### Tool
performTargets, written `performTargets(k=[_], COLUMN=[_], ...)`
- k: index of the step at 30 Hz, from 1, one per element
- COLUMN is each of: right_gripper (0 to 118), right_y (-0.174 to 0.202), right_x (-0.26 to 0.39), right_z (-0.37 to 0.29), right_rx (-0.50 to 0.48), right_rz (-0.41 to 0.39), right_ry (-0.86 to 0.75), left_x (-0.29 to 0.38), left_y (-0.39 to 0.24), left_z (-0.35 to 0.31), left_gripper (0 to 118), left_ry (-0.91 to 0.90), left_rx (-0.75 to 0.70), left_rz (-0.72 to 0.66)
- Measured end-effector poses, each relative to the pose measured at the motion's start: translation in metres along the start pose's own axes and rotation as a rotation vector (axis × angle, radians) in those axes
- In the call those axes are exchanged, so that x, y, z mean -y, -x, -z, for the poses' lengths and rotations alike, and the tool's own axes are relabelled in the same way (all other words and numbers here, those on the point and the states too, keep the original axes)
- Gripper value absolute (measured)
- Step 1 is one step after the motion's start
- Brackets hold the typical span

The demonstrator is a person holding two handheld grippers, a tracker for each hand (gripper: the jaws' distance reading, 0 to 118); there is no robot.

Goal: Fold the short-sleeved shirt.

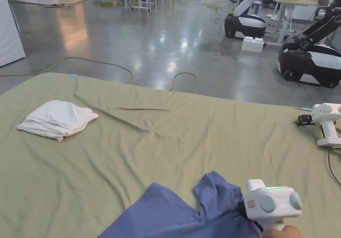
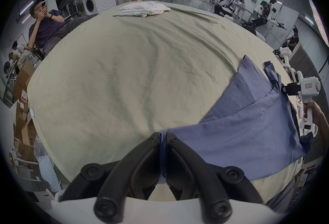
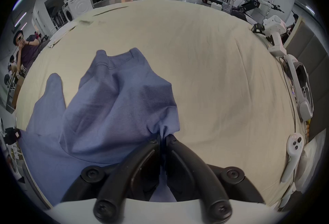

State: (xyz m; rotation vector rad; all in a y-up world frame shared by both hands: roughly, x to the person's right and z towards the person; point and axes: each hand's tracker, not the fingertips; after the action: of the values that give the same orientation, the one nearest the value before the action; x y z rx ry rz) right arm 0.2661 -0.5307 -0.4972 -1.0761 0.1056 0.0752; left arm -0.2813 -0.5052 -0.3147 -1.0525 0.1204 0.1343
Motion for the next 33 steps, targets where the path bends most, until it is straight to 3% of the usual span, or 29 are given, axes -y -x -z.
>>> performTargets(k=[3, 7, 9, 10, 14, 19, 28, 33], right_gripper=[4, 4, 4, 4, 4, 4, 4, 4], right_y=[-0.004, -0.019, -0.022, -0.004, -0.013, -0.03, -0.056, -0.064], right_x=[0.005, 0.009, 0.011, 0.012, 0.01, -0.004, -0.045, -0.073], right_z=[-0.021, -0.067, -0.098, -0.136, -0.212, -0.29, -0.388, -0.423], right_rx=[0.024, 0.011, 0.054, 0.081, 0.141, 0.298, 0.329, 0.349], right_rz=[-0.011, 0.058, 0.043, 0.021, 0.026, 0.019, 0.121, 0.134], right_ry=[-0.119, -0.259, -0.336, -0.375, -0.526, -0.662, -0.877, -0.925], left_x=[-0.003, -0.016, -0.026, -0.032, -0.069, -0.138, -0.252, -0.3], left_y=[-0.002, -0.003, -0.006, -0.009, -0.024, -0.052, -0.118, -0.133], left_z=[-0.007, -0.023, -0.035, -0.043, -0.077, -0.131, -0.225, -0.254], left_gripper=[7, 7, 7, 7, 7, 7, 7, 7], left_ry=[-0.029, -0.111, -0.17, -0.205, -0.318, -0.463, -0.645, -0.697], left_rx=[0.006, 0.04, 0.074, 0.084, 0.127, 0.167, 0.217, 0.205], left_rz=[0.004, 0.01, 0.018, 0.027, 0.076, 0.12, 0.155, 0.152])
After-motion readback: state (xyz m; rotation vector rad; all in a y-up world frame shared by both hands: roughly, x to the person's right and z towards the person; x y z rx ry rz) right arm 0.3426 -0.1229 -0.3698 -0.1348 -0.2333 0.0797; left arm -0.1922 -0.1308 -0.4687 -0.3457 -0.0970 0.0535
